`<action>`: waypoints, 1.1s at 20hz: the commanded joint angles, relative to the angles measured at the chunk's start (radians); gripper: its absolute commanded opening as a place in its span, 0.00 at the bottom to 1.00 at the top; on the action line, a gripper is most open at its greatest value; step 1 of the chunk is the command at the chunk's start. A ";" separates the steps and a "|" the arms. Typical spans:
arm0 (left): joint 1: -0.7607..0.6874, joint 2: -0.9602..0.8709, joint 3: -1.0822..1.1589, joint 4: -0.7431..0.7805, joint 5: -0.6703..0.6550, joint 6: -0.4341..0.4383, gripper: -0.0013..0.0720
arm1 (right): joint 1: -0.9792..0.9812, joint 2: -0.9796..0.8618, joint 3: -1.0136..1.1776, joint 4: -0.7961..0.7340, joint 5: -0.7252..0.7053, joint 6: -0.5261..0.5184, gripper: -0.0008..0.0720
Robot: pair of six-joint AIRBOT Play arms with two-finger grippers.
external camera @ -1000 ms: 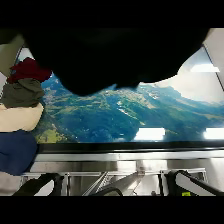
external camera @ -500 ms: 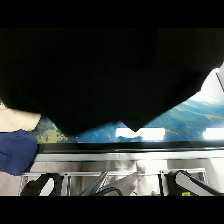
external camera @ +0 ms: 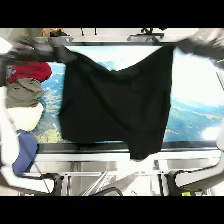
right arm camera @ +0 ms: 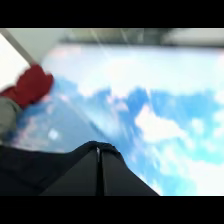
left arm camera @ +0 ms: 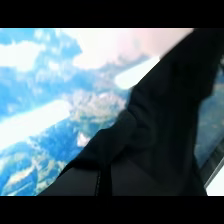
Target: Fold the shirts.
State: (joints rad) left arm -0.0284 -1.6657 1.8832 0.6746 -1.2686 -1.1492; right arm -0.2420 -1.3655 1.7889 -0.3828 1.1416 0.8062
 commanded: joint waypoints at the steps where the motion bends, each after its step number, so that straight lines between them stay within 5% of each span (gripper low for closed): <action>1: -0.014 -0.298 0.027 -0.011 0.072 0.031 0.04 | 0.068 -0.230 -0.048 -0.057 -0.152 -0.016 0.04; 2: 0.002 -0.348 0.061 -0.012 0.064 0.031 0.18 | 0.071 -0.268 -0.047 -0.043 -0.187 -0.013 0.21; 3: 0.022 -0.381 0.100 -0.012 0.047 0.028 0.74 | 0.070 -0.285 -0.047 -0.040 -0.197 -0.013 0.42; 4: 0.043 -0.400 0.140 -0.012 0.028 0.003 0.97 | 0.061 -0.286 -0.047 -0.052 -0.194 -0.013 0.43; 8: 0.173 -0.350 0.180 0.027 -0.103 -0.040 0.96 | -0.055 -0.198 -0.047 -0.193 0.005 0.155 0.43; 12: 0.286 -0.221 -0.052 0.257 -0.270 -0.064 0.96 | -0.196 -0.080 -0.158 -0.476 0.249 0.381 0.43; 16: 0.325 -0.153 -0.385 0.322 -0.246 -0.031 0.91 | -0.334 0.106 -0.513 -0.520 0.256 0.416 0.43; 22: 0.340 -0.157 -0.550 0.405 -0.203 -0.032 0.91 | -0.452 0.198 -0.889 -0.522 0.191 0.385 0.43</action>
State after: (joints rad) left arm 0.3069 -1.8278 1.4120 1.0405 -1.4853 -1.1851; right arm -0.6529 -1.2041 1.0580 -0.8867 1.3476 1.2049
